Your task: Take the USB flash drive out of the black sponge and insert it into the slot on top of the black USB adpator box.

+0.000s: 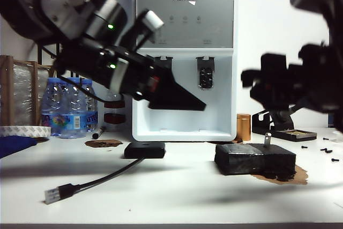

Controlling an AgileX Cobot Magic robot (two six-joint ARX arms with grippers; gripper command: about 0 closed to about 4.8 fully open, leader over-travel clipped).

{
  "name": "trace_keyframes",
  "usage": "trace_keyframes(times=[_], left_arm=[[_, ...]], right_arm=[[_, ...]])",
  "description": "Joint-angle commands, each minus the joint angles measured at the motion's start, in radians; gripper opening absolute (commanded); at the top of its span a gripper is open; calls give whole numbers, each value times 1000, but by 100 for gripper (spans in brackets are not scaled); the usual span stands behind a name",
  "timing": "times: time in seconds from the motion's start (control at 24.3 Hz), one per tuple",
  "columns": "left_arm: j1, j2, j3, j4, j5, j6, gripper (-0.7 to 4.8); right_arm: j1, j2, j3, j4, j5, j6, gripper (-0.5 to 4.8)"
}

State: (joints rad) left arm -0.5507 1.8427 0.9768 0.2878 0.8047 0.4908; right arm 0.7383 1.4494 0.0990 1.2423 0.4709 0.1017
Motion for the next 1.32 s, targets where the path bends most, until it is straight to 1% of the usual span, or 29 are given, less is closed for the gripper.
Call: trace_keyframes(times=[0.04, 0.12, 0.33, 0.49, 0.62, 0.74, 0.82, 0.95, 1.11, 1.15, 1.19, 1.32], left_arm=[[-2, 64, 59, 12, -42, 1, -4], [-2, 97, 86, 12, -42, -2, -4], [-11, 171, 130, 16, -38, -2, -4], [-30, 235, 170, 34, -35, -2, -4], [-48, 269, 195, 78, -44, -14, -4], [-60, 293, 229, 84, -58, -34, -4], [-62, 305, 246, 85, -61, -44, -4], [-69, 327, 259, 87, -59, -46, -4], [-73, 359, 258, 77, -57, -46, -4], [-70, 377, 258, 76, -58, -46, -4], [-70, 385, 258, 76, -58, -45, -4], [-69, 401, 259, 64, -63, -40, -4]], right_arm=[[-18, 107, 37, 86, 8, 7, 210], [-33, 132, 49, 85, 23, 10, 210], [-107, 197, 84, 90, 11, 34, 210], [-177, 274, 114, 128, -61, 60, 210], [-200, 322, 143, 129, -111, 60, 210], [-212, 369, 172, 128, -171, 59, 210], [-212, 397, 184, 128, -172, 59, 210], [-214, 428, 186, 126, -132, 59, 210], [-216, 448, 187, 118, -130, 59, 210], [-219, 451, 188, 117, -130, 58, 202], [-222, 451, 188, 118, -130, 59, 178], [-226, 451, 188, 120, -130, 58, 144]])
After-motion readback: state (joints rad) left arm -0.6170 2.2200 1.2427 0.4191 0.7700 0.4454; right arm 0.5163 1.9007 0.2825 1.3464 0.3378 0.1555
